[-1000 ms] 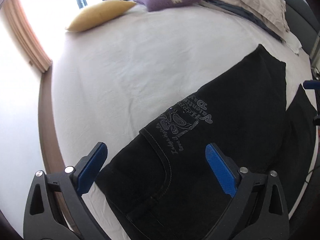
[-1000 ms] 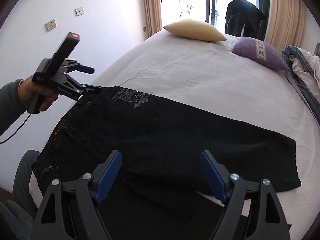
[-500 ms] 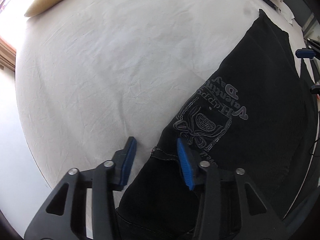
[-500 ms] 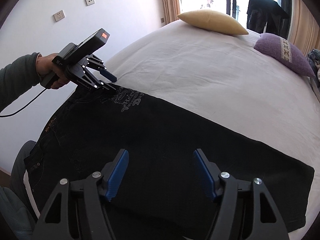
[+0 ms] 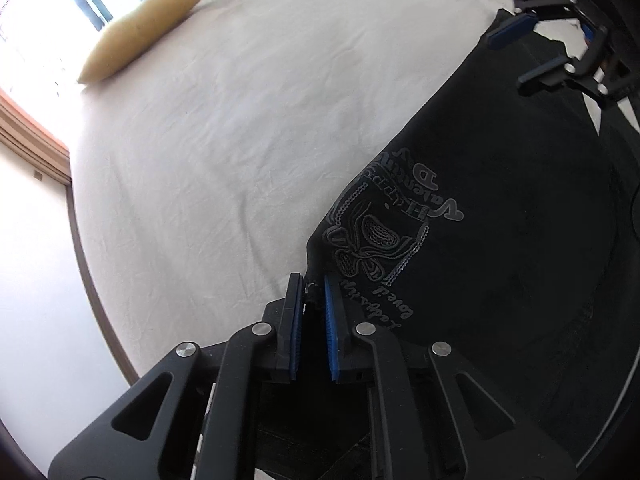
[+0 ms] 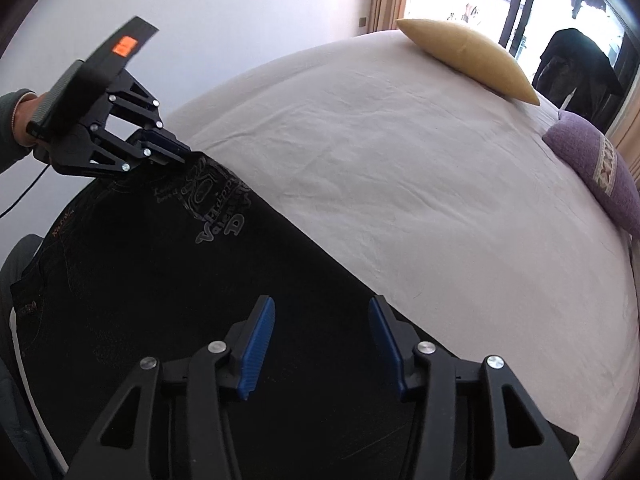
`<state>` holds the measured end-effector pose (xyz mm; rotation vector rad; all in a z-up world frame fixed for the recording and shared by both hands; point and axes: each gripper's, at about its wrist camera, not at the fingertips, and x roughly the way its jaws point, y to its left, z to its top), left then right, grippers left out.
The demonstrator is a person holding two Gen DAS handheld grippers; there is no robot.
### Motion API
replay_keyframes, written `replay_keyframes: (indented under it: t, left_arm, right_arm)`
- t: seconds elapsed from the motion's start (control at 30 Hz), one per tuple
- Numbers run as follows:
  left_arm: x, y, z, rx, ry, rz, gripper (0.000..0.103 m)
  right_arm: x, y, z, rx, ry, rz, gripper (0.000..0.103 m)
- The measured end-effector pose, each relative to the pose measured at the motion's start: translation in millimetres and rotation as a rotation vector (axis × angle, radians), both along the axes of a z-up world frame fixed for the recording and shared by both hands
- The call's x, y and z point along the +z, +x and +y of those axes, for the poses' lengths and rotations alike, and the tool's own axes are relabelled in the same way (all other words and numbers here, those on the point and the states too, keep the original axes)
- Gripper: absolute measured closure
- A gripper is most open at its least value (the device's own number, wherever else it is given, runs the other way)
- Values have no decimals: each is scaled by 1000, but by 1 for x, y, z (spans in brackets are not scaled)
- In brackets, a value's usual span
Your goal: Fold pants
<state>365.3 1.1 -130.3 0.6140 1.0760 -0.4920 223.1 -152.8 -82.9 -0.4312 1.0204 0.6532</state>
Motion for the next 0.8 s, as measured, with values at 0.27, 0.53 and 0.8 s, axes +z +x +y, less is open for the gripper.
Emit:
replay_keyframes:
  t: [0.27,0.53,0.8]
  left_arm:
    - [24,-56,2,-34,0,-230,94]
    - [41,-85,14,-71,9,-308,94]
    - [51,-102,25,-74,12,-328,94]
  right_arm:
    - [-8,20,26,106,-74,0,62]
    - [-20,32,40,164,-145,41,64]
    - [-19,37,41,193,-174,71,94]
